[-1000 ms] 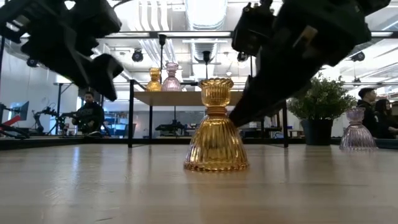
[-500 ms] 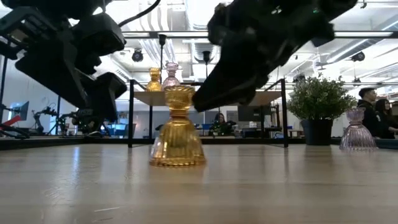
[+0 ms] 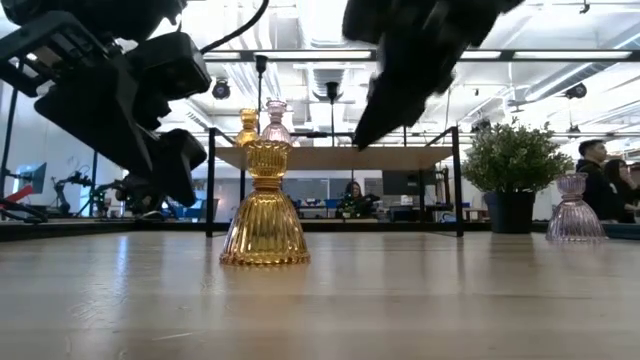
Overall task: Pick & Place candle stick holders
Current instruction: Put the left orange glass candle holder on the shelf
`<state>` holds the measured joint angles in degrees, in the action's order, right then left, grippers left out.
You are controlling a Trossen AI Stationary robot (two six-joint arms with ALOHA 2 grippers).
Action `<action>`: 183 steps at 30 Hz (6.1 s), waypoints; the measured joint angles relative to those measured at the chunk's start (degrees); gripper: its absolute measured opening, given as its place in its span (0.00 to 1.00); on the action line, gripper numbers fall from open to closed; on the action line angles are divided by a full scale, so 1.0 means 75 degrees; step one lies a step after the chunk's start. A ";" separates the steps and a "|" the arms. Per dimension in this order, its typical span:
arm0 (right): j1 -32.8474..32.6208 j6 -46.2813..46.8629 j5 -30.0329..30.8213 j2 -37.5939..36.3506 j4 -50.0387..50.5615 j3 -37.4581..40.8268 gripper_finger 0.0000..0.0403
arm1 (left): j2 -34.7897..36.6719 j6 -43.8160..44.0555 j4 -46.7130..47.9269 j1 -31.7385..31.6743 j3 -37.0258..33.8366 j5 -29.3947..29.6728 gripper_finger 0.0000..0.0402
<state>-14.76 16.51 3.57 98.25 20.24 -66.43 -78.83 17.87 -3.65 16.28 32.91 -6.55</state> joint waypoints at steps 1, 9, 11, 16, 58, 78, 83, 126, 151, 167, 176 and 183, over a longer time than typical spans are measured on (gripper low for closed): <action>-0.0025 -0.0003 -0.0084 -0.0240 0.0077 0.0021 0.26 | 0.0000 -0.0038 -0.0043 0.0003 0.0000 0.0000 0.75; -0.0525 0.0308 0.1249 -0.3102 0.0078 0.1240 0.06 | -0.0137 -0.0436 -0.0781 0.0003 -0.0027 0.0378 0.75; -0.0789 0.0350 0.2281 -0.3893 0.0075 0.1745 0.03 | -0.0223 -0.0560 -0.1002 0.0003 -0.0029 0.0560 0.75; -0.1549 0.0620 0.5589 -0.5679 0.0090 0.3015 0.02 | -0.0546 -0.0634 -0.1428 -0.0006 -0.0036 0.0753 0.75; -0.2601 -0.0019 0.9068 -0.9937 0.1313 0.4651 0.02 | -0.2687 -0.0365 -0.4459 -0.0056 0.0224 0.2022 0.75; -0.2601 -0.0146 0.9072 -0.9931 0.1296 0.4651 0.02 | -0.2850 -0.0554 -0.4578 -0.0062 0.0376 0.2089 0.53; -0.2601 -0.0146 0.9081 -0.9931 0.1293 0.4651 0.02 | -0.2843 -0.0807 -0.4670 -0.0065 0.0389 0.2163 0.40; -0.2598 -0.0149 0.9072 -0.9923 0.1270 0.4648 0.02 | -0.1973 0.0721 0.1231 -0.3024 0.5458 0.5949 0.32; -0.2598 -0.0149 0.9069 -0.9925 0.1270 0.4645 0.02 | -0.2291 0.0375 0.1126 -0.3809 0.5226 0.6059 0.32; -0.2598 -0.0147 0.9072 -0.9924 0.1268 0.4645 0.02 | -0.2291 0.0244 0.1099 -0.3844 0.5202 0.5995 0.32; -0.2599 -0.0147 0.9072 -0.9924 0.1270 0.4645 0.02 | -0.2291 0.0183 0.1155 -0.3850 0.5190 0.6012 0.46; -0.2599 -0.0149 0.9072 -0.9923 0.1270 0.4645 0.02 | -0.2291 0.0096 0.1141 -0.3859 0.5190 0.6015 0.53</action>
<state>-34.25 15.40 71.61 23.83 29.76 -31.59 -96.01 18.59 4.92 -12.67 71.83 38.57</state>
